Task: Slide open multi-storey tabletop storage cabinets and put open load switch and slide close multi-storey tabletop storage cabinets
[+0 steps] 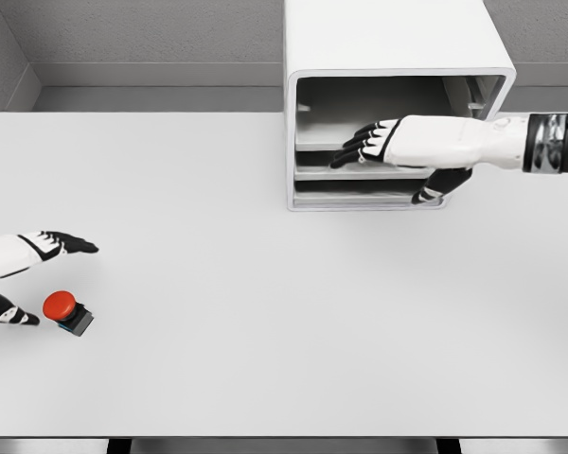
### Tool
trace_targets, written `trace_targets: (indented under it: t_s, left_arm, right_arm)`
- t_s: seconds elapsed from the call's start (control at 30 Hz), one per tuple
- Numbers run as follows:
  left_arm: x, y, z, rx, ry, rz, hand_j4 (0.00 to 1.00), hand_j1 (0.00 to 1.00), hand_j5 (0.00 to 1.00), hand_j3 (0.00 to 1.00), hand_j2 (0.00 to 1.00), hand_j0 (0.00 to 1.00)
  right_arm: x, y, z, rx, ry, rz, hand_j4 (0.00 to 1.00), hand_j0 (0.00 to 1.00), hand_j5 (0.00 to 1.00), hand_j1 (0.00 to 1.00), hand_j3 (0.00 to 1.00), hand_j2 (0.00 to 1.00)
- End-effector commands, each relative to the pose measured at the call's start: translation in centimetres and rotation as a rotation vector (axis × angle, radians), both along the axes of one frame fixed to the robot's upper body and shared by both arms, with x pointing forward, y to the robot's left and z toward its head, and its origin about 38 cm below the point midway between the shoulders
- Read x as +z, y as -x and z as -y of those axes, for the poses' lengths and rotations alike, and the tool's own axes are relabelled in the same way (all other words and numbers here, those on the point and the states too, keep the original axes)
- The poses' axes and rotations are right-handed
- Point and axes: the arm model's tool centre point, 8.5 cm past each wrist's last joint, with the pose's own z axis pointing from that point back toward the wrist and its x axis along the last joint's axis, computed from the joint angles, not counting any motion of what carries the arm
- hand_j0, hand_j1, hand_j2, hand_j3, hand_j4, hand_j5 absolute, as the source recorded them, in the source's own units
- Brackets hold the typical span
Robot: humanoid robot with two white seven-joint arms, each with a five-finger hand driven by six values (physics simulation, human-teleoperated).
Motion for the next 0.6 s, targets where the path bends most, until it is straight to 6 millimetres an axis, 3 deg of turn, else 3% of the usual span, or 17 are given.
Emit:
trace_targets:
  t_s: [0.0,0.17,0.33,0.57]
  left_arm:
    - [-0.2,-0.1,-0.5,0.021,-0.002,0.01,1.0,1.0,1.0,1.0,1.0,1.0]
    - [-1.1,0.2,-0.4,0.003,-0.039,-0.005,1.0,1.0,1.0,1.0,1.0,1.0]
    - [-2.1,1.1,1.1,-0.025,-0.001,-0.026,1.0,1.0,1.0,1.0,1.0,1.0]
    - [-2.6,1.0,1.1,-0.011,0.015,-0.027,1.0,1.0,1.0,1.0,1.0,1.0]
  right_arm:
    - [-0.3,-0.6,0.3,-0.027,-0.015,-0.018,1.0,1.0,1.0,1.0,1.0,1.0]
    - [-0.8,-1.9,2.0,-0.093,-0.014,-0.036,1.0,1.0,1.0,1.0,1.0,1.0]
    - [-1.5,-3.2,2.1,-0.128,-0.029,-0.059,1.0,1.0,1.0,1.0,1.0,1.0]
    - [-2.1,-4.2,2.8,-0.169,-0.036,-0.078,1.0,1.0,1.0,1.0,1.0,1.0]
